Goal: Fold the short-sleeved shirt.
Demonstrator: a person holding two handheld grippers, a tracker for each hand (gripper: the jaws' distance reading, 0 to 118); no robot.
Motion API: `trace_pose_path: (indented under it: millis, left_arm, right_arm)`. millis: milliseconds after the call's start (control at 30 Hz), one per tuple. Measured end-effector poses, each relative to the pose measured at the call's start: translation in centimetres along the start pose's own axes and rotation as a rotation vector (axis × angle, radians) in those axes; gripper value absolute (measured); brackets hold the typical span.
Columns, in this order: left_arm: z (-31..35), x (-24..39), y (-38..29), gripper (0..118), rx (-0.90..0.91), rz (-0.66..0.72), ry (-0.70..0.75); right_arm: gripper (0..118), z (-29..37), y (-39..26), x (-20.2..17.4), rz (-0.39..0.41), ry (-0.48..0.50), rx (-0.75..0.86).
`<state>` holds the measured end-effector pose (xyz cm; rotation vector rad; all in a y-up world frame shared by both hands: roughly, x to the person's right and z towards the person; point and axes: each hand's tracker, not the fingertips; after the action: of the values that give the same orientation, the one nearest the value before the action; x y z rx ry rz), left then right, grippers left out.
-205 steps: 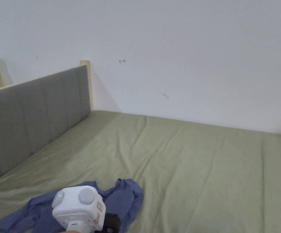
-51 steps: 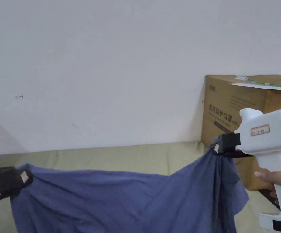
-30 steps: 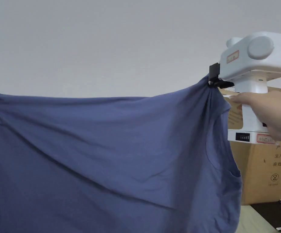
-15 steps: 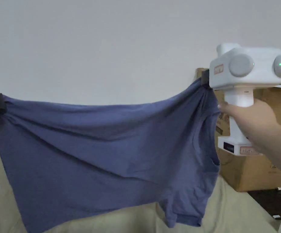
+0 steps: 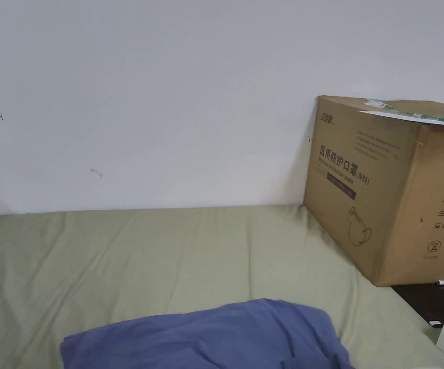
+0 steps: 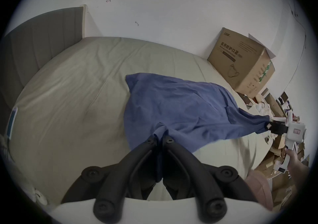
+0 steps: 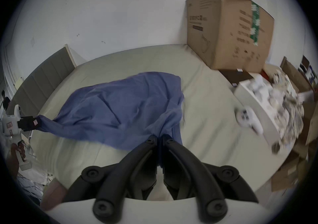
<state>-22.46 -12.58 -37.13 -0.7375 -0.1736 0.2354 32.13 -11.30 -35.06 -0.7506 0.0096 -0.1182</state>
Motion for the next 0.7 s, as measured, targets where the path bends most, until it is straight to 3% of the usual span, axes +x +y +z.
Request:
trace_pose_path:
  millis: [133,267,500,600,633,700]
  left_arm:
    - [5.4,-1.0,-1.5,4,0.064,0.039,0.031]
    - [7.6,-1.5,-0.7,4,0.074,0.049,0.039]
    - [1.3,-4.0,-0.8,4,-0.121,0.058,0.078]
    - [-1.0,-5.0,-1.4,6,-0.144,0.1,0.084]
    - [-1.0,-5.4,-1.7,25,-0.134,0.117,0.084]
    - [-0.6,-5.9,-2.6,95,-0.115,0.2,0.086]
  right_arm:
    - [4,6.1,-3.3,1.6,-0.153,0.058,0.047]
    - [4,8.7,-3.9,2.1,-0.191,0.04,0.052]
    - [4,0.8,-3.3,2.8,-0.224,0.042,-0.161]
    - [5,-2.5,-3.0,2.7,-0.177,-0.039,-0.223]
    - [23,-2.9,-3.1,2.8,-0.191,-0.049,-0.231]
    - [94,-2.7,-3.4,3.1,-0.244,-0.063,-0.248]
